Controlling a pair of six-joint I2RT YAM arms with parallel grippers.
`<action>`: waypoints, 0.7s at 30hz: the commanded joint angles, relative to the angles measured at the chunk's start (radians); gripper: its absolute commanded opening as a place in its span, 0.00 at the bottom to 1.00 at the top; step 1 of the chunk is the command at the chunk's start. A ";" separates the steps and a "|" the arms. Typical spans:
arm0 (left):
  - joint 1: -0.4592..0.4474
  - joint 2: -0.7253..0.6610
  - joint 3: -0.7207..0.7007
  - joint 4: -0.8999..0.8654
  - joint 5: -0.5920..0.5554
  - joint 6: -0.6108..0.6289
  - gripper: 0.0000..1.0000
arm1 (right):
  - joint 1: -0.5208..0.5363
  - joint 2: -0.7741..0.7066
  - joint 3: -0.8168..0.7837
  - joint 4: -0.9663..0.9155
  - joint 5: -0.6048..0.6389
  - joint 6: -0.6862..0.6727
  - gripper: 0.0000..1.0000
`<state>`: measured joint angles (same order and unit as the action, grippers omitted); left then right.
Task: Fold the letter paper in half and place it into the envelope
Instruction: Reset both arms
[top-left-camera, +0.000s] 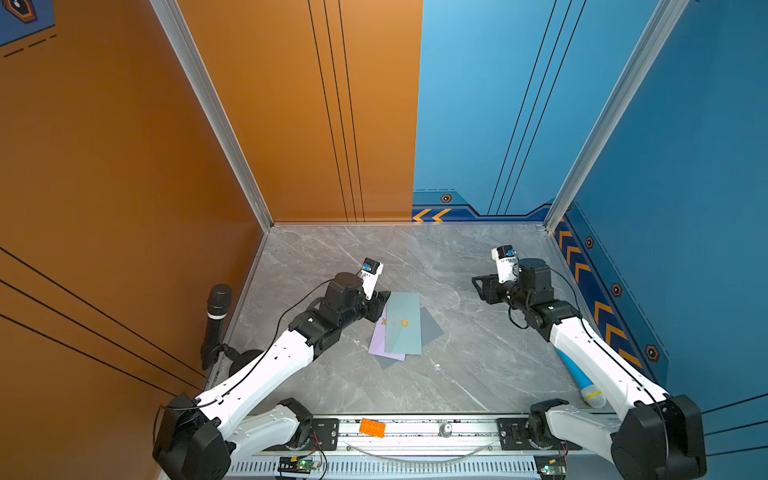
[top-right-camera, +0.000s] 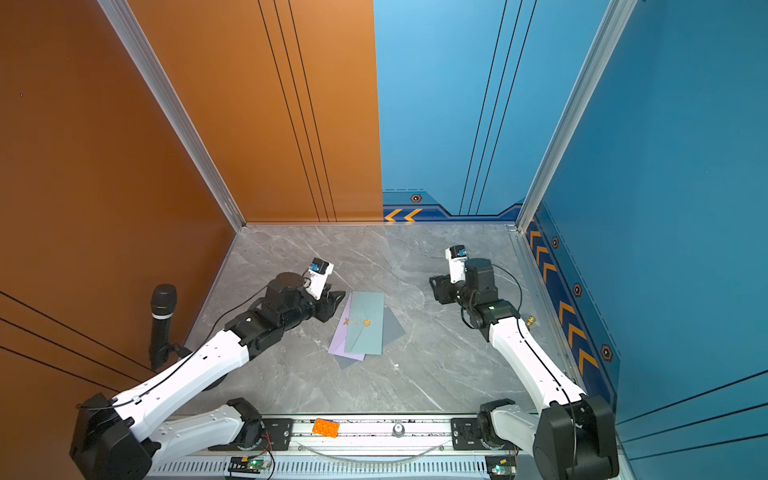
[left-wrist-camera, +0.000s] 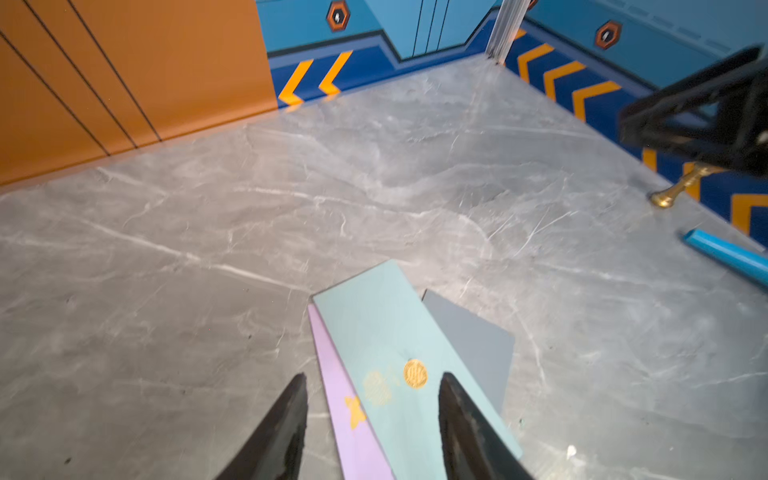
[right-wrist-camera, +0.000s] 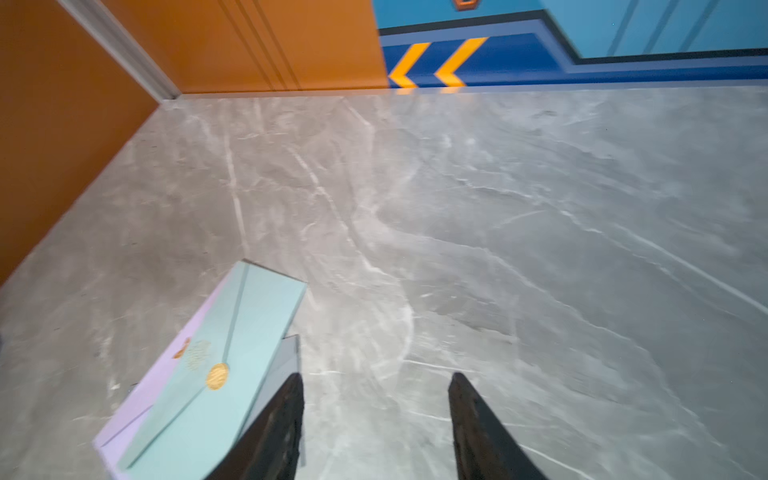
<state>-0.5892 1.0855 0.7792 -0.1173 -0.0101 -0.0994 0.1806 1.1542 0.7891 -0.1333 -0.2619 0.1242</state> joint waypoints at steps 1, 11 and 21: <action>0.013 -0.069 -0.067 0.002 -0.088 0.065 0.52 | -0.081 -0.009 -0.072 0.001 0.054 -0.109 0.59; 0.133 -0.178 -0.240 0.033 -0.153 0.128 0.98 | -0.235 0.041 -0.357 0.538 0.101 -0.089 0.61; 0.338 -0.136 -0.336 0.195 -0.028 0.154 0.98 | -0.195 0.306 -0.371 0.876 0.141 -0.108 0.61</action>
<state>-0.2783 0.9379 0.4545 -0.0040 -0.0921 0.0216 -0.0303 1.4189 0.4122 0.5961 -0.1619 0.0284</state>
